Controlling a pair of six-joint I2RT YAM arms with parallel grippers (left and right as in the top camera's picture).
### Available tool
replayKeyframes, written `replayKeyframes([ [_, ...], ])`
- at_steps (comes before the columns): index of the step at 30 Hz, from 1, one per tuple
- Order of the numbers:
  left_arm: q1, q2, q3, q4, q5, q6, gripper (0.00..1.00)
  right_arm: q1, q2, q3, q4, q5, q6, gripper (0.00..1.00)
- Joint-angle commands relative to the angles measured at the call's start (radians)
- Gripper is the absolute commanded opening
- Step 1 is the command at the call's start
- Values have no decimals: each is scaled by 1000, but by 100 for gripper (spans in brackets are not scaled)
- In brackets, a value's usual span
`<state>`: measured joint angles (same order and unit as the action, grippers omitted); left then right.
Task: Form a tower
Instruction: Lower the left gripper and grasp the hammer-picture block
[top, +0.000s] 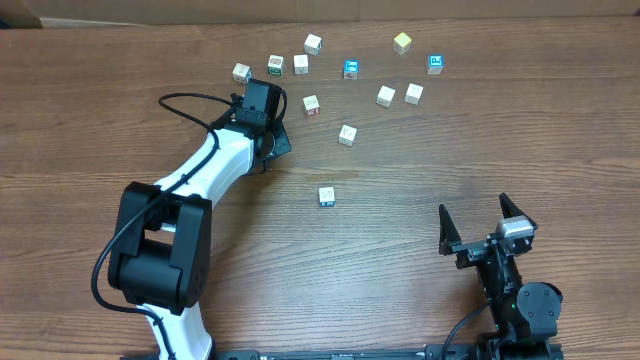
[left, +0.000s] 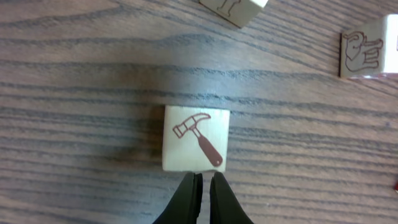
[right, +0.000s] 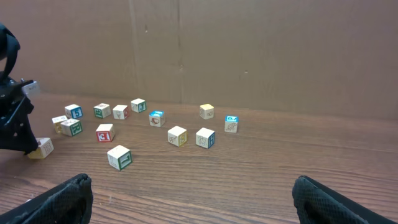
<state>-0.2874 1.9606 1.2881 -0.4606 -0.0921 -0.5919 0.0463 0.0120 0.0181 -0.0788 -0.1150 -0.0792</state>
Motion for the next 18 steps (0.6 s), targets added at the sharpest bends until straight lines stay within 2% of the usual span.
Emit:
replayKeyframes([
  [1, 3, 35, -11, 18, -30, 9, 5, 5, -9, -10, 5, 9, -4, 100],
  [14, 15, 38, -3, 92, -75, 40, 12, 5, -9, -10, 5, 9, -4, 100],
  [18, 64, 22, 50, 48, -73, 65, 16, 5, -9, -10, 4, 9, -4, 100],
])
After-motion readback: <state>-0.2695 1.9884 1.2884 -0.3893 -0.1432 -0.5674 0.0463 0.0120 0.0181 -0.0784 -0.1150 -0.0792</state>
